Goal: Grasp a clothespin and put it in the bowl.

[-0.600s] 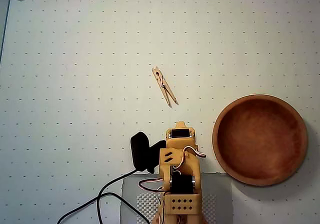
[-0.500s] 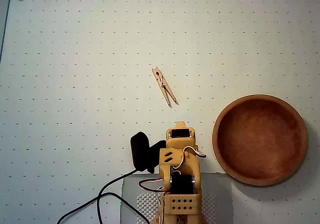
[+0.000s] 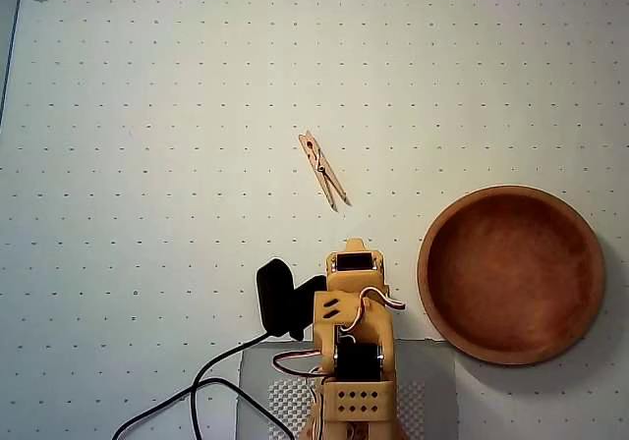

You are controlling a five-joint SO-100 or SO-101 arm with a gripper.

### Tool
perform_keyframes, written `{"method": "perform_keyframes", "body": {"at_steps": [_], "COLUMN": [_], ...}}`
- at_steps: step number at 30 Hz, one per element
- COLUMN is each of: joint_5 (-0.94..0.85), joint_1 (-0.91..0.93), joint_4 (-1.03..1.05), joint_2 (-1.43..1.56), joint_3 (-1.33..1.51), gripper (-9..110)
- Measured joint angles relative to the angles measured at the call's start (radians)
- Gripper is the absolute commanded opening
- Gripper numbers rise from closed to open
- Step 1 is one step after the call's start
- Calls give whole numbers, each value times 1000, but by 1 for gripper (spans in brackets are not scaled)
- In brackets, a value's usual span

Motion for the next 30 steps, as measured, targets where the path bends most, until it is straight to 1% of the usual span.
{"method": "perform_keyframes", "body": {"at_steps": [14,30], "joint_5": [0,11], "joint_1": [-21,-95], "joint_4": [0,0], "joint_2": [0,0], "joint_3": [0,0], "gripper": [-2,-2]}}
